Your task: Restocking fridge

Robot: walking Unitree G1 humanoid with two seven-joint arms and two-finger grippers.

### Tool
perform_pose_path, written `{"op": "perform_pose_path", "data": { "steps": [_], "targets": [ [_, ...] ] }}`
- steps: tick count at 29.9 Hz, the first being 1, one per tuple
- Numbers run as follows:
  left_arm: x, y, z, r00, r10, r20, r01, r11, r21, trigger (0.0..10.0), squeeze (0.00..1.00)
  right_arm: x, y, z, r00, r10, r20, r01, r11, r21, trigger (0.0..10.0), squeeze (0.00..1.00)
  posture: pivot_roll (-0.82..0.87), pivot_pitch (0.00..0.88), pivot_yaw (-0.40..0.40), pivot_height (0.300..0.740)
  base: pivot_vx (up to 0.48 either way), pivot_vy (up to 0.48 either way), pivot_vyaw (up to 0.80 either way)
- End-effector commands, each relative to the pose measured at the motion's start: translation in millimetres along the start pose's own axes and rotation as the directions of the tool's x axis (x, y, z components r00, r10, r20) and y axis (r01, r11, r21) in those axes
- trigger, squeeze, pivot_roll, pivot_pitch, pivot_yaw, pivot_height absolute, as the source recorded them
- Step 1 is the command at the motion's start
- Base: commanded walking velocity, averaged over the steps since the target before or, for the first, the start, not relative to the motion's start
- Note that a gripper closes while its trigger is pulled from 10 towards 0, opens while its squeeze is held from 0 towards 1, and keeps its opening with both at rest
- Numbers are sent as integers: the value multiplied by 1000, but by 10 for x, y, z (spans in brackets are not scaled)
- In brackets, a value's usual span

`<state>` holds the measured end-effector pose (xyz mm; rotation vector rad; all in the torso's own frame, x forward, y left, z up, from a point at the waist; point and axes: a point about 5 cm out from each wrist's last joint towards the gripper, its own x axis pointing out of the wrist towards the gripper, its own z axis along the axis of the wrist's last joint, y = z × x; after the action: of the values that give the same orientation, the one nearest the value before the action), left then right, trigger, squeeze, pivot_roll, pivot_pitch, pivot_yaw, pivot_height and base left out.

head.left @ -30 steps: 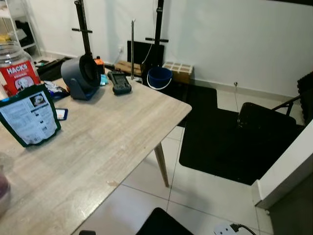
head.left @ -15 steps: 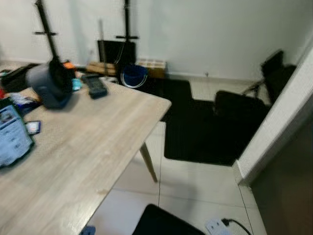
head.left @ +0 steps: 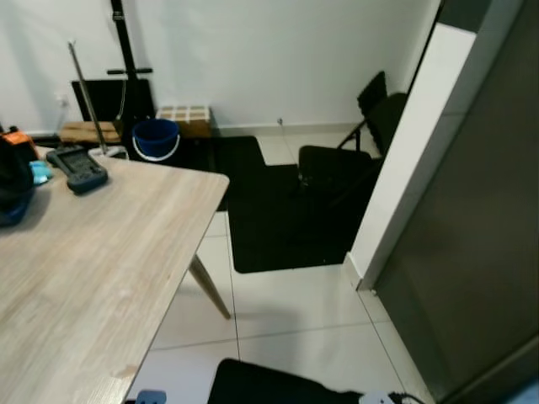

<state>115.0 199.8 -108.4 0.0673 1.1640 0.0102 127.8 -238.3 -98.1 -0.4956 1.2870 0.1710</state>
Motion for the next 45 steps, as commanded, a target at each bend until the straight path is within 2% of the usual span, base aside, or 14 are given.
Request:
{"op": "perform_pose_path", "data": {
  "steps": [1,7,17,22,32,45],
  "targets": [
    [3,-31,1,1000,-11,-2,11,1000,15,10000,0,-7,-58,-57,1000,-13,-15,13,1000,-6,10000,0,16,0,26,740,0,0,-763],
    [4,-52,3,1000,-24,-2,24,1000,16,10000,0,-10,-105,-4,1000,-18,-14,18,1000,-9,10000,0,16,0,26,740,0,0,-763],
    [1,-48,-14,1000,-30,-4,30,999,22,10000,0,0,-16,76,1000,-8,-5,8,1000,-14,10000,0,14,0,19,740,0,0,-763],
    [-2,-70,-44,999,-32,-9,32,999,24,10000,0,-2,-34,42,1000,-9,-12,9,1000,-20,10000,0,13,0,19,740,0,0,-763],
    [20,-228,35,999,-48,6,48,998,34,10000,0,-2,-34,27,1000,-7,-16,6,1000,-27,10000,0,13,0,19,740,0,0,-763],
    [4,-85,-15,1000,-29,-4,29,1000,12,10000,0,-3,-47,27,1000,-7,-17,7,1000,-23,10000,0,14,0,20,740,0,0,-763]
  ]
}}
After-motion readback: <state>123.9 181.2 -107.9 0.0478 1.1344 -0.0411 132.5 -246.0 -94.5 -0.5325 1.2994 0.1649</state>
